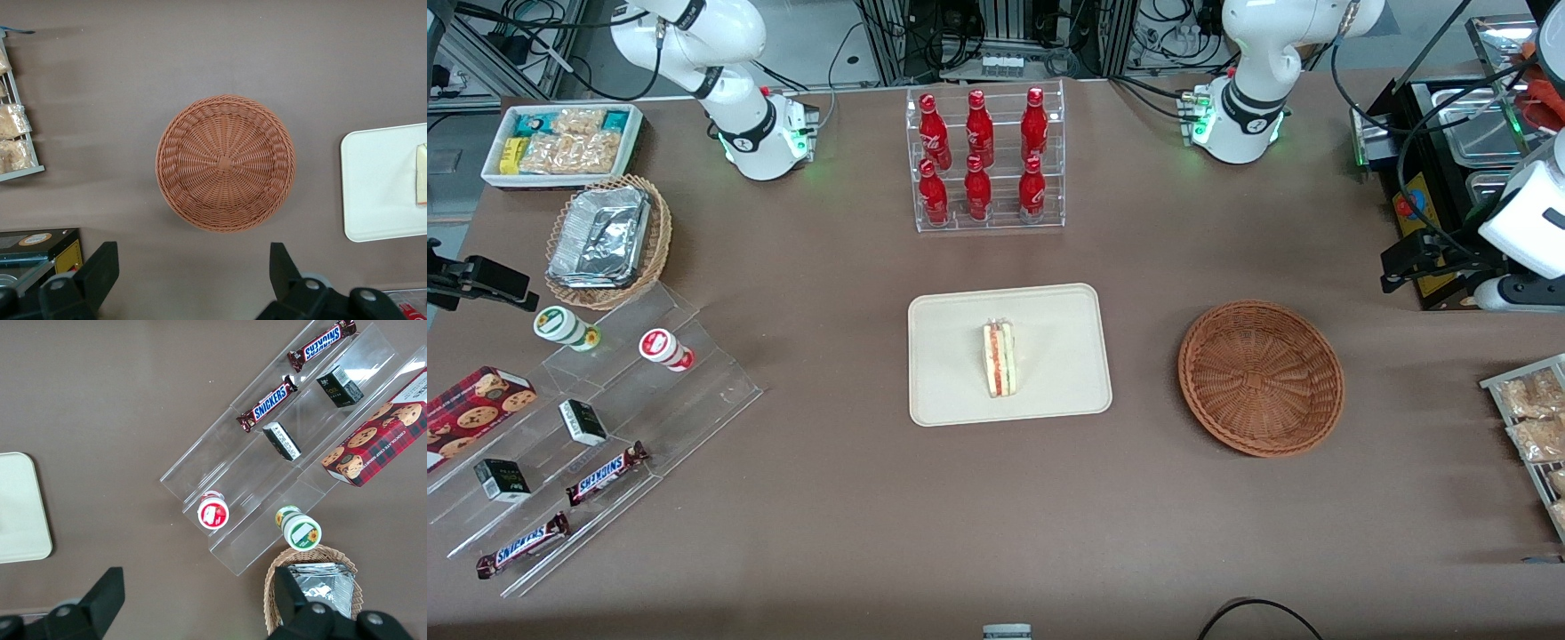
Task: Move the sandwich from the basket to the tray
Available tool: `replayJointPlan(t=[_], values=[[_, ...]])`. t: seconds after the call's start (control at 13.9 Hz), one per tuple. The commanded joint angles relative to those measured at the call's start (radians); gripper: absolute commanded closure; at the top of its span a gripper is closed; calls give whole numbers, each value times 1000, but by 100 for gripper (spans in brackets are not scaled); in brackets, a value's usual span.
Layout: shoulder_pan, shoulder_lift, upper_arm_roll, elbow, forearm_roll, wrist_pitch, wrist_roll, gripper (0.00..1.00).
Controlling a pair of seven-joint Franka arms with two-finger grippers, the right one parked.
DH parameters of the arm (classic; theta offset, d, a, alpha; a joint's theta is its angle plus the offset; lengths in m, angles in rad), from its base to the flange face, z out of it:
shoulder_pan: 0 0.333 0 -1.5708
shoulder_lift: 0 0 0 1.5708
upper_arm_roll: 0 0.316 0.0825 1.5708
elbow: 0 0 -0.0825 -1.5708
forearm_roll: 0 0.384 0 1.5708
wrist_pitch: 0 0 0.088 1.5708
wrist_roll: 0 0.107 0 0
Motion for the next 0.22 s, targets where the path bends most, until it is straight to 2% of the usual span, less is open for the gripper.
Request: replayJointPlan(t=[0.0,0.14], values=[[23,-13,-1,2,-3,-7,-12,0],[28,-11,2,1,0,-10,-20,0]])
